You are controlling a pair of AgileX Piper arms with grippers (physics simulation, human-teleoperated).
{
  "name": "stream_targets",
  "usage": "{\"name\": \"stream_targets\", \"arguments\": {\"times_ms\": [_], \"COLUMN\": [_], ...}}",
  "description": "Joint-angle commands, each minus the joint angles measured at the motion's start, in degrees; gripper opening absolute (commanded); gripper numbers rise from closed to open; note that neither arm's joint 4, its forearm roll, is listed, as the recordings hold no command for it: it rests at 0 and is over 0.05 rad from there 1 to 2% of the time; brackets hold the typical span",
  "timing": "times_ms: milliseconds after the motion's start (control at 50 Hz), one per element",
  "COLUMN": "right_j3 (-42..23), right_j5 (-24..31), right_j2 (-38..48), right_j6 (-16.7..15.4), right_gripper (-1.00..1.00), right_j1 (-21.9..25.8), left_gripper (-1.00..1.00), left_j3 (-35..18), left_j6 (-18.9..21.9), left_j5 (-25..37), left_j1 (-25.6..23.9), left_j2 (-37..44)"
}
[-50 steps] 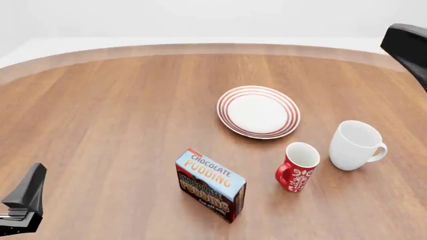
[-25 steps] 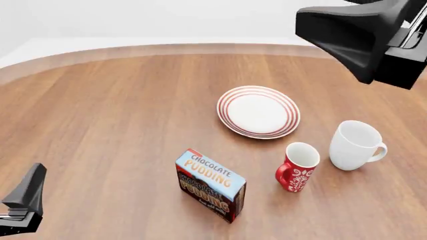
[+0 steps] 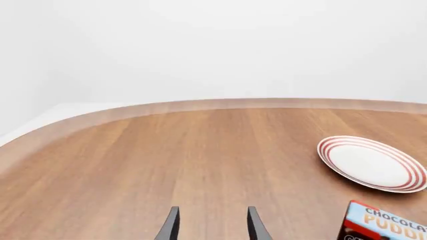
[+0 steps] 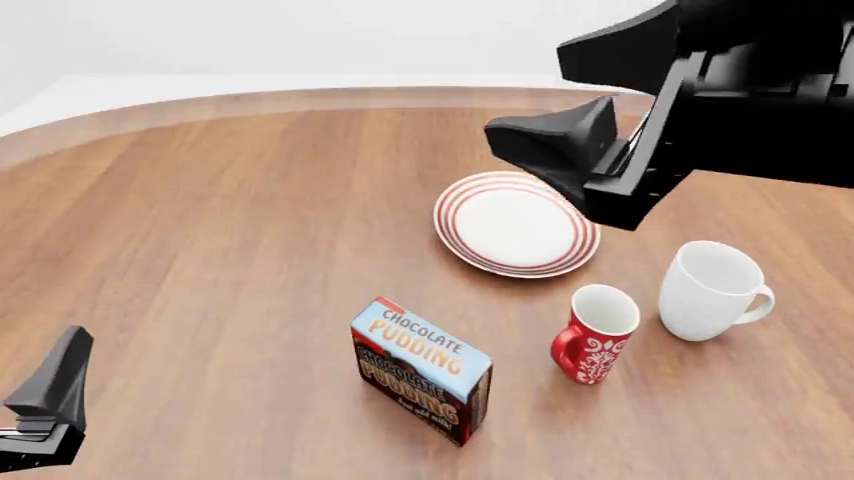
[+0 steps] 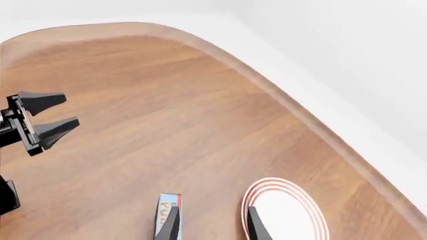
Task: Put the chocolate pudding to the right of the plate.
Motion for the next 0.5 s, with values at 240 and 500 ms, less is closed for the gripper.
{"name": "stream_targets", "arguments": {"times_ms": [240,500], "right_j3": [3.5,4.9], "right_j5": [-2.7,-4.9], "right_j2": [4.2,7.4], "right_j6": [-0.3,0.7], "right_gripper": [1.00,1.00], "right_j1": [-1.2,1.1], "left_gripper": [1.00,1.00], "left_j3": [0.0,0.0], "left_j6": [0.0,0.0], "left_j5": [0.0,0.0], "left_j1": [0.0,0.0], "left_j2": [0.0,0.0]}}
